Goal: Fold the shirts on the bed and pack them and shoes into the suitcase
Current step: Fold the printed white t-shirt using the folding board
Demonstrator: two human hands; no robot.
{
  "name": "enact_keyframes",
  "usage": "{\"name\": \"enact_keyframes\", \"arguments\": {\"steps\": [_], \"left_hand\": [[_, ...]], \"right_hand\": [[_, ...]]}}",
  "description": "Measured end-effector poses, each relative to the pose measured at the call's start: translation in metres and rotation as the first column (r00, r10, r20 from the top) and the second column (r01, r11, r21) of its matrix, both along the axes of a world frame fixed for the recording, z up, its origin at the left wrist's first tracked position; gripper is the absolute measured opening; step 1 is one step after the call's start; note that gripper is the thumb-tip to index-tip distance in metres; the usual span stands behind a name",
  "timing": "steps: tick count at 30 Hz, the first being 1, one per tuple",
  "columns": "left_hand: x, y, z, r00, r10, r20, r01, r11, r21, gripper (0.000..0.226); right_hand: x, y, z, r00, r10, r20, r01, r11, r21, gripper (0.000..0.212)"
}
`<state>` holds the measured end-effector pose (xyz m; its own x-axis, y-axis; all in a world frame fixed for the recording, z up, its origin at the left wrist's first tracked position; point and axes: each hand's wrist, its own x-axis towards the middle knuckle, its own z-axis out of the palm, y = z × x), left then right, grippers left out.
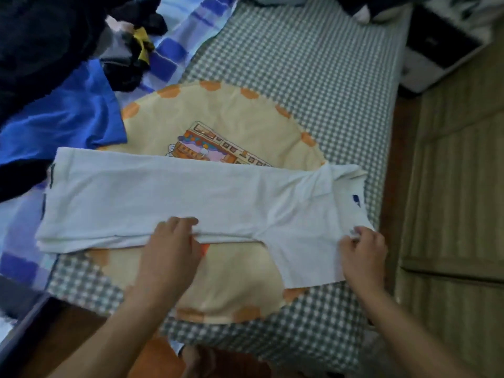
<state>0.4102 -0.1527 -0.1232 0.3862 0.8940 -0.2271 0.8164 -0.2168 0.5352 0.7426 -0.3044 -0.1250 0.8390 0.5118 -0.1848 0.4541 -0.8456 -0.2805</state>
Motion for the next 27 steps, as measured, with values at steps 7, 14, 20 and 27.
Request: {"name": "enact_keyframes", "arguments": {"steps": [7, 14, 20, 27], "left_hand": [[0.165, -0.099, -0.024, 0.898, 0.421, -0.126, -0.425, 0.762, -0.488, 0.050], [0.200, -0.118, -0.012, 0.809, 0.566, -0.159, -0.587, 0.796, -0.151, 0.043], [0.300, -0.166, -0.006, 0.956, -0.217, -0.198, 0.231, 0.972, 0.049, 0.040], [0.250, -0.150, 0.014, 0.912, -0.406, 0.065, 0.411, 0.895, -0.176, 0.007]], "right_hand": [[0.071, -0.008, 0.004, 0.986, -0.164, -0.026, 0.166, 0.971, 0.169, 0.029], [0.157, 0.095, -0.009, 0.890, 0.360, -0.281, -0.355, 0.932, 0.069, 0.073], [0.185, 0.143, -0.009, 0.752, 0.440, -0.491, -0.447, 0.888, 0.110, 0.067], [0.195, 0.130, 0.003, 0.671, 0.553, -0.493, -0.535, 0.822, 0.194, 0.012]]}}
